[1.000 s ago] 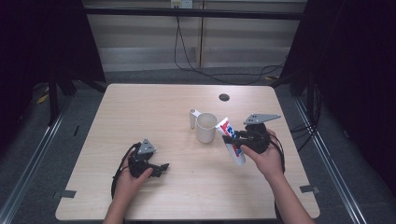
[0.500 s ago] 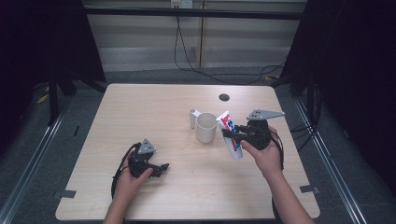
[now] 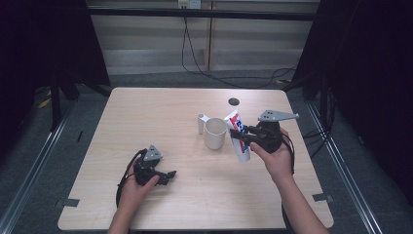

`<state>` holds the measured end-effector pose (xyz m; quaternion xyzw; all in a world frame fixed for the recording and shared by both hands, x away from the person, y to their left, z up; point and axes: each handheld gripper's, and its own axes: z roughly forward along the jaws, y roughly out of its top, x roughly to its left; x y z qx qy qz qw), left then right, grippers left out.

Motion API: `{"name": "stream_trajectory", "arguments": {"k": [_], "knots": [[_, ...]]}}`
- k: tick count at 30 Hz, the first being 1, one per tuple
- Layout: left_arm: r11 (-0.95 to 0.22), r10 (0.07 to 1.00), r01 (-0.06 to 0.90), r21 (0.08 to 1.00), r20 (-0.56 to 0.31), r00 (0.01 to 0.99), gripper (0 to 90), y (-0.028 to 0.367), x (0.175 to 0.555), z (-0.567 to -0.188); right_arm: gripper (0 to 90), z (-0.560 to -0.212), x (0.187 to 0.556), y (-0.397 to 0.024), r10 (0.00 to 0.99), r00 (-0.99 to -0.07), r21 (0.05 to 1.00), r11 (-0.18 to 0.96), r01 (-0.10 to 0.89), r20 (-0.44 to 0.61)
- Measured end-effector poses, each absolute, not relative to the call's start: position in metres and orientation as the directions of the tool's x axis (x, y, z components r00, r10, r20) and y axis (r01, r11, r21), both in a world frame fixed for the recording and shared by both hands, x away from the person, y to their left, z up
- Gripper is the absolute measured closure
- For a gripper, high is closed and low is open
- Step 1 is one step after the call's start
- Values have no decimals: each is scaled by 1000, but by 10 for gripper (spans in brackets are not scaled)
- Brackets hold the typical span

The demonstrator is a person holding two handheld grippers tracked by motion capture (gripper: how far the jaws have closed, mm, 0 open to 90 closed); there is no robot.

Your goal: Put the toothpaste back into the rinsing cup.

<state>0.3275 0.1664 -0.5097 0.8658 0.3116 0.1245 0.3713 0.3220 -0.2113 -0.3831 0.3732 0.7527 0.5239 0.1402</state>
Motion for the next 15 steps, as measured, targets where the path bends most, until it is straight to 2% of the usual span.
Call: {"name": "stream_trajectory", "arguments": {"k": [15], "knots": [[-530, 632, 447, 720, -16, 775, 140, 166, 327, -510, 668, -375, 330, -210, 704, -680, 923, 94, 373, 204]]}}
